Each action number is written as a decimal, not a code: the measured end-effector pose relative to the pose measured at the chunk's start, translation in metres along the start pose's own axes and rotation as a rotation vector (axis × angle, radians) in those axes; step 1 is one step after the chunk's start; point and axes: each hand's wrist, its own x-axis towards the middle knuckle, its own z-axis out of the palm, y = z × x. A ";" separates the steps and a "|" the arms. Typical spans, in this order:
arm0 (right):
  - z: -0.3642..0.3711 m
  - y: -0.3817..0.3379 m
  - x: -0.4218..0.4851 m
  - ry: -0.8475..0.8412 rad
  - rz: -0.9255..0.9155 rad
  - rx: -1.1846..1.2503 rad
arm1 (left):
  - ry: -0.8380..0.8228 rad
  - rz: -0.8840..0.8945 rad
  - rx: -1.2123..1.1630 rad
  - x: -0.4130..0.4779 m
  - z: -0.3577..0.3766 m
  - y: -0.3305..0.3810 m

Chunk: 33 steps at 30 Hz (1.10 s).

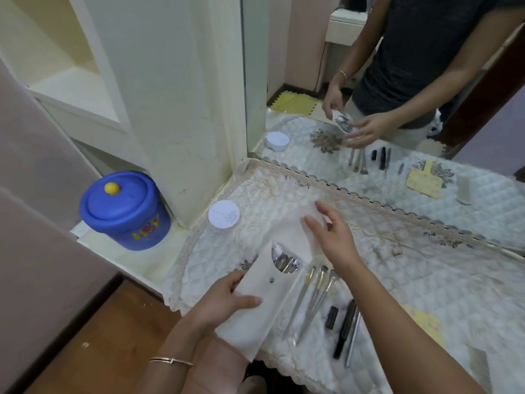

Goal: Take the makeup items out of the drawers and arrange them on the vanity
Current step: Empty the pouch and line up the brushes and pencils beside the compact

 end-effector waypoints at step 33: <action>0.005 0.040 -0.100 -0.335 -0.274 -0.608 | 0.070 0.030 -0.095 -0.002 0.063 0.007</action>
